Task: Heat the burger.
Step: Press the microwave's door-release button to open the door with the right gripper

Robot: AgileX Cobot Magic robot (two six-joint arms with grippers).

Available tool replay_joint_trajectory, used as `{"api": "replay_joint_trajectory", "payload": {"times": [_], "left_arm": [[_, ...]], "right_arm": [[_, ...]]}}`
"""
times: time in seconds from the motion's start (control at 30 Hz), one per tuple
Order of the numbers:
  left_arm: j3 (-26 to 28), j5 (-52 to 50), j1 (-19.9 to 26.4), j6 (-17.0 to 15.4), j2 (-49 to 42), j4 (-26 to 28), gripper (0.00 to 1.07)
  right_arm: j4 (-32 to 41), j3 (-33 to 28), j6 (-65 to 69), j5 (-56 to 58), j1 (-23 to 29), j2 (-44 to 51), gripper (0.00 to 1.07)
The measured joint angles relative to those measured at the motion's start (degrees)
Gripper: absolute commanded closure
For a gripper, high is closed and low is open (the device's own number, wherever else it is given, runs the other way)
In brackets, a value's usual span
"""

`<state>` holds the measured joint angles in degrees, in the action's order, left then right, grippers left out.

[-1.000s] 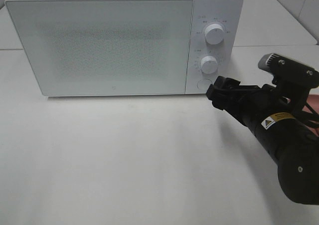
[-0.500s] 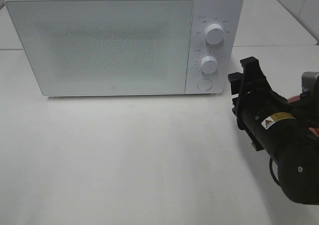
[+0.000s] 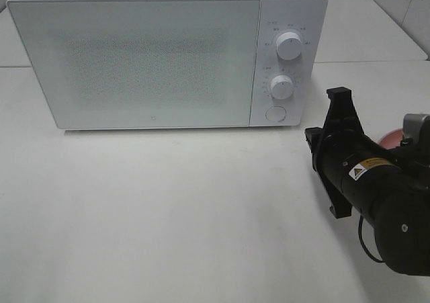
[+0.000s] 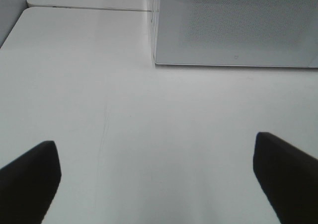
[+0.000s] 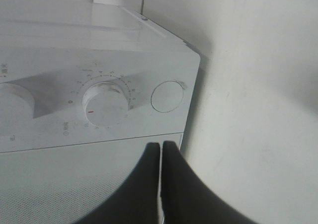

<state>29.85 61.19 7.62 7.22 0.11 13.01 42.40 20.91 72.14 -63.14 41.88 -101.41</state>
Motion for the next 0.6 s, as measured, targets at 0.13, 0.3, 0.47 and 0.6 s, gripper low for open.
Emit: {"api": "replay_joint_trajectory", "payload": {"times": [0.13, 0.3, 0.47, 0.6], "left_arm": [[0.0, 0.0, 0.0, 0.0, 0.0, 0.0, 0.07], [0.0, 0.0, 0.0, 0.0, 0.0, 0.0, 0.07], [0.0, 0.0, 0.0, 0.0, 0.0, 0.0, 0.07], [0.0, 0.0, 0.0, 0.0, 0.0, 0.0, 0.07]], "right_arm": [[0.0, 0.0, 1.4, 0.1, 0.0, -1.8, 1.07], [-0.1, 0.1, 5.2, -0.2, 0.0, -4.1, 1.07], [-1.0, 1.7, 8.8, -0.7, 0.0, -7.1, 1.07], [-2.2, 5.2, 10.0, -0.7, -0.2, -9.5, 1.07]]}}
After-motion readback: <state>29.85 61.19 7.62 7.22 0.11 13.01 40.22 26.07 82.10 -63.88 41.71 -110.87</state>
